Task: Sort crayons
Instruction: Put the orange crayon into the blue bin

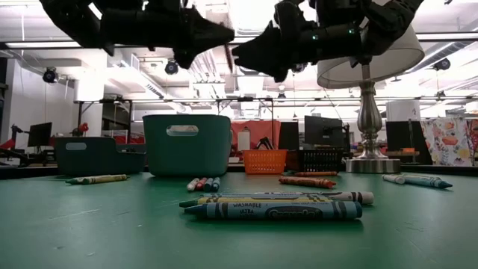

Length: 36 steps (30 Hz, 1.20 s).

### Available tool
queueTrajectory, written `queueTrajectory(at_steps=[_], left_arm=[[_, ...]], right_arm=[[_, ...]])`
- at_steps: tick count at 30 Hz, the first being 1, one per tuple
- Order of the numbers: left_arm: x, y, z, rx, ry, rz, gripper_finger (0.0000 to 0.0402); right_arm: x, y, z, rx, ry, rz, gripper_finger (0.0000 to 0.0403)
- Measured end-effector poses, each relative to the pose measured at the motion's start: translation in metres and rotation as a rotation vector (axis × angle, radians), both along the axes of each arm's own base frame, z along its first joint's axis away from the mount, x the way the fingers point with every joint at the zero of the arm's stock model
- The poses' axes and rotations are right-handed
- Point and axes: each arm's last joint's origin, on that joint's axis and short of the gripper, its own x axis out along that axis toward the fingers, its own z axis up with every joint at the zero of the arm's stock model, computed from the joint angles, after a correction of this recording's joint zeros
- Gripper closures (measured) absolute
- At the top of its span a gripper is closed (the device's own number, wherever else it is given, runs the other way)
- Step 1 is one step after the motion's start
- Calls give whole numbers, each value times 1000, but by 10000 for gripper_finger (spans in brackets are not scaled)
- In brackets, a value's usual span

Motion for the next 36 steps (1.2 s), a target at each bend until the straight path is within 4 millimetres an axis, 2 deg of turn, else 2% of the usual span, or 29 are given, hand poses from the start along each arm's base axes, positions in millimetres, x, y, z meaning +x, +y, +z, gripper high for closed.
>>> queueTrajectory(at_steps=[6,13,19,23,28,32,36], left_arm=[[-27,16,13,-21,115,171,401],[-81,43,22,-97,317,548,401],[-116,65,46,-109,481,843,401],[-131,86,51,-164,622,984,401],[-144,115,37,-298,808,1141,402],[-145,134,14,-417,919,1134,402],[-140,146,-7,-473,1032,1120,392]], right_arm=[[-10,-2,10,28,44,-91,211],[-20,-2,21,49,46,-155,211],[-20,-2,20,64,53,-156,211],[-18,-2,17,66,65,-157,211],[-18,-2,16,77,80,-159,211],[-19,-2,14,79,98,-159,211],[-19,-2,13,98,110,-162,211]])
